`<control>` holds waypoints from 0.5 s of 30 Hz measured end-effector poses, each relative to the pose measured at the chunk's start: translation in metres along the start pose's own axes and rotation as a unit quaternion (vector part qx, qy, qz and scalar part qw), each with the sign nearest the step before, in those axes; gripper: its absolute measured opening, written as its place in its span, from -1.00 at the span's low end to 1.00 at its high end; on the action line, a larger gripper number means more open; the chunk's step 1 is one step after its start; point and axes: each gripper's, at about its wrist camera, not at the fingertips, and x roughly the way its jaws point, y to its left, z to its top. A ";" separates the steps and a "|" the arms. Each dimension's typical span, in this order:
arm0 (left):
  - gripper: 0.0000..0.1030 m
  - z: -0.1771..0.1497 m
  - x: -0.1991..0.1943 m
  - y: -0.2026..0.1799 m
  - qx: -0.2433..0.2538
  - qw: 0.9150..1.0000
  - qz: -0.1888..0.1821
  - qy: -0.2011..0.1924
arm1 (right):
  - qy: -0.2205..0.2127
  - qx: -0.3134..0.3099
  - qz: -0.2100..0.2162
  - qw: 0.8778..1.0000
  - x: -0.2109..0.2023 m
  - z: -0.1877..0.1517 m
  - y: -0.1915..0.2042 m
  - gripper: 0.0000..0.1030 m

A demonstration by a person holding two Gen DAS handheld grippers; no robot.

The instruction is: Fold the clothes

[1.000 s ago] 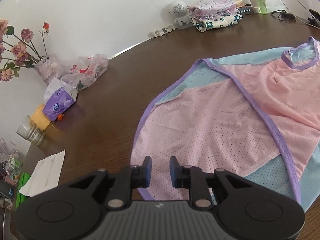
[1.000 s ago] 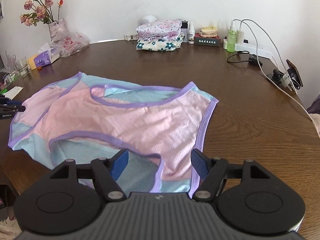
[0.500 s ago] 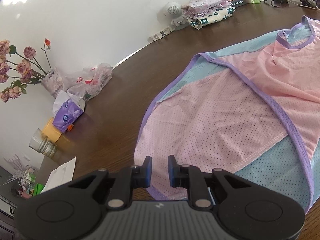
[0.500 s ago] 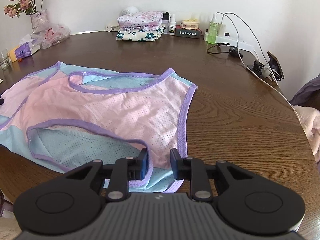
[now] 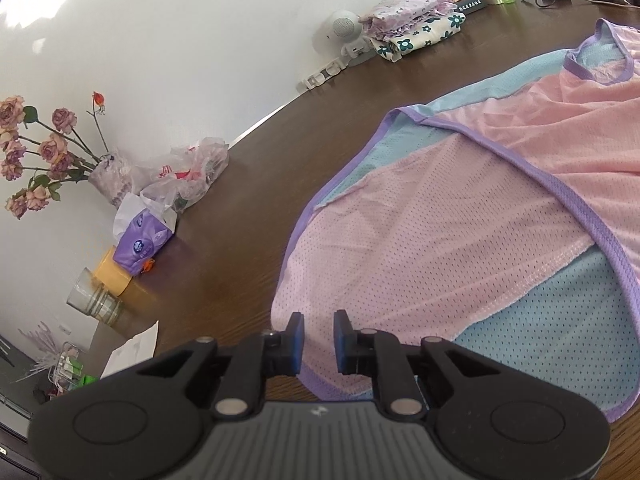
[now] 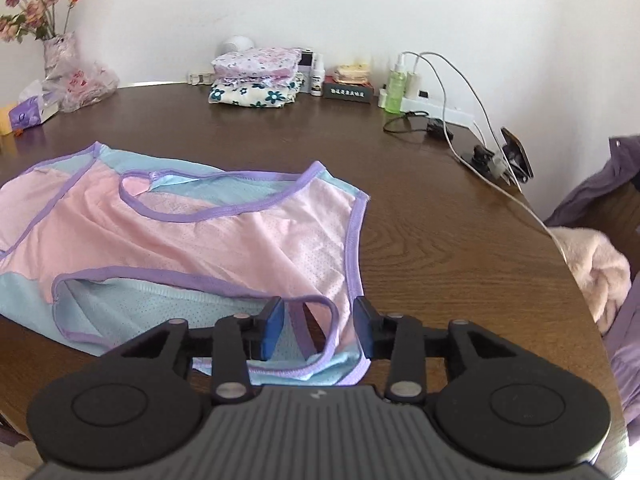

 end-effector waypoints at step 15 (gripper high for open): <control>-0.79 -0.003 -0.001 -0.001 0.002 1.000 0.002 -0.008 | 0.030 0.047 -0.024 0.998 0.019 0.000 -0.021 -0.92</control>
